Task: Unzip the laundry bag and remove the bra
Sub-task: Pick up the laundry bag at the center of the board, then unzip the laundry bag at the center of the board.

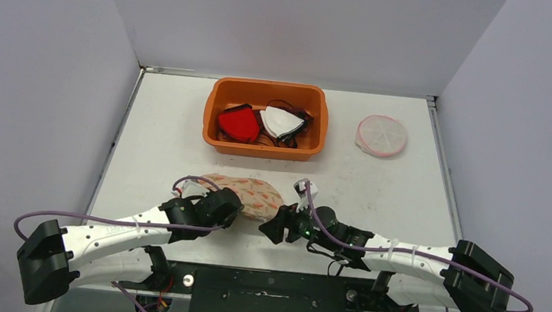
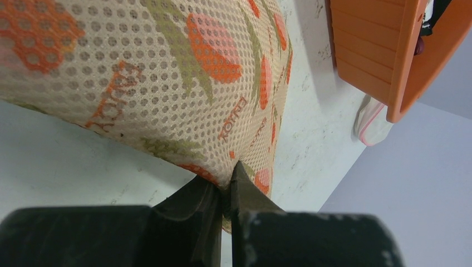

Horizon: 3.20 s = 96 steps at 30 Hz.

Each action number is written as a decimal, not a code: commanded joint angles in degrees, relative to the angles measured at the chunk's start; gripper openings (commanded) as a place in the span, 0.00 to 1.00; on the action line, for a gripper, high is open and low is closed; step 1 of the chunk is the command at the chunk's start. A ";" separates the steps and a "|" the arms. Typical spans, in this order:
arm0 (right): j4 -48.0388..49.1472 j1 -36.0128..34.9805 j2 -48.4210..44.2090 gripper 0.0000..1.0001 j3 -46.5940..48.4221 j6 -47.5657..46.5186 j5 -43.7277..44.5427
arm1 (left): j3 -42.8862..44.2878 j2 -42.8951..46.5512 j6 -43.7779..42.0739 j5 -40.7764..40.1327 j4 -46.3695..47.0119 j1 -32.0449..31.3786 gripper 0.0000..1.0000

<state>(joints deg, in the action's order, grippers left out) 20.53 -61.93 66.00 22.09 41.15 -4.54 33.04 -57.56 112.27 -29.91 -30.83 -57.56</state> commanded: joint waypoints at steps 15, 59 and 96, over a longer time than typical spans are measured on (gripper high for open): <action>23.09 2.98 5.22 0.62 -3.68 1.90 -3.33 | 2.20 2.67 2.50 5.02 -0.47 2.16 0.00; 29.52 4.01 9.51 0.41 -5.75 2.30 -9.13 | 1.50 2.36 0.96 8.52 2.79 2.98 0.00; 8.20 3.48 -2.11 0.05 -8.18 -1.42 7.10 | -1.02 1.68 -1.65 9.47 5.71 3.12 0.00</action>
<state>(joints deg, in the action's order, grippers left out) 34.06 -58.22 66.54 14.33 41.32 -4.78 32.16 -55.70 112.31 -20.71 -28.14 -54.65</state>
